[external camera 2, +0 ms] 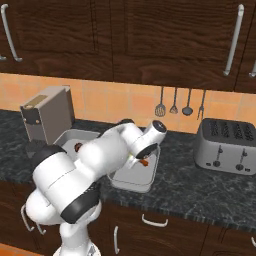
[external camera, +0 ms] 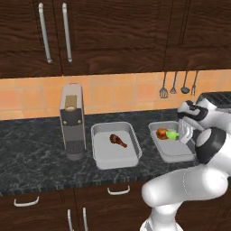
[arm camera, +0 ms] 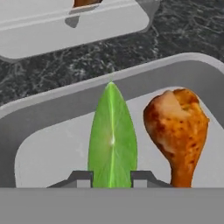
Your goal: Place one lemon wedge and one chicken drumstick in each tupperware on the nearby counter, to pack two identical lunches.
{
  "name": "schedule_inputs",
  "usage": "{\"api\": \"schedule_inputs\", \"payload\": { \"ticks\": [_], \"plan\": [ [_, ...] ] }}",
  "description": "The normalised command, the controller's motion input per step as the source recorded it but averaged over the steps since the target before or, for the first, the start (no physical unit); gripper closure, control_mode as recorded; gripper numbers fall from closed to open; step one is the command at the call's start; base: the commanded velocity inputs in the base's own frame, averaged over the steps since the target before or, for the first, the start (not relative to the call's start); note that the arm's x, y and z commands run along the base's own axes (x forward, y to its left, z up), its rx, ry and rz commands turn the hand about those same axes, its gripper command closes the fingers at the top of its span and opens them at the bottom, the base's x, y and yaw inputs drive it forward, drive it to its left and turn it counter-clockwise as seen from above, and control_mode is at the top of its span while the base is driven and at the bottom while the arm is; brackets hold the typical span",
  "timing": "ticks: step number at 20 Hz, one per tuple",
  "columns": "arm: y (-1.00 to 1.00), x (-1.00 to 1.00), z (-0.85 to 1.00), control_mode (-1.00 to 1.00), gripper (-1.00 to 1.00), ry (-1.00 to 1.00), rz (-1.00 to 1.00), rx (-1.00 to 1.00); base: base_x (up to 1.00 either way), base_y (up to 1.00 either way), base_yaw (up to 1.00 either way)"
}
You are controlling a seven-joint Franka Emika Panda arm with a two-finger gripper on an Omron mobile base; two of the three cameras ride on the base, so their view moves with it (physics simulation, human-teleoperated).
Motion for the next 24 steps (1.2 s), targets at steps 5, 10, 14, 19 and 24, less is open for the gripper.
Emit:
{"api": "schedule_inputs", "payload": {
  "ticks": [5, 10, 14, 19, 24],
  "plan": [
    [-0.05, 0.04, -0.5, -1.0, 1.0, -0.06, 0.07, -0.07, 0.0, 0.0, 0.0],
    [0.0, 0.18, -0.63, -1.0, -1.0, -0.16, 0.04, -0.15, 0.0, 0.0, 0.0],
    [0.0, -0.04, 0.22, -1.0, -1.0, -0.24, 0.06, -0.08, 0.0, 0.0, 0.0],
    [0.02, -0.53, 1.0, -1.0, -1.0, -0.22, 0.04, -0.07, 0.0, 0.0, 0.0],
    [0.56, -0.53, 0.82, -1.0, -1.0, -0.06, -0.06, -0.16, 0.0, 0.0, 0.0]
  ]
}}
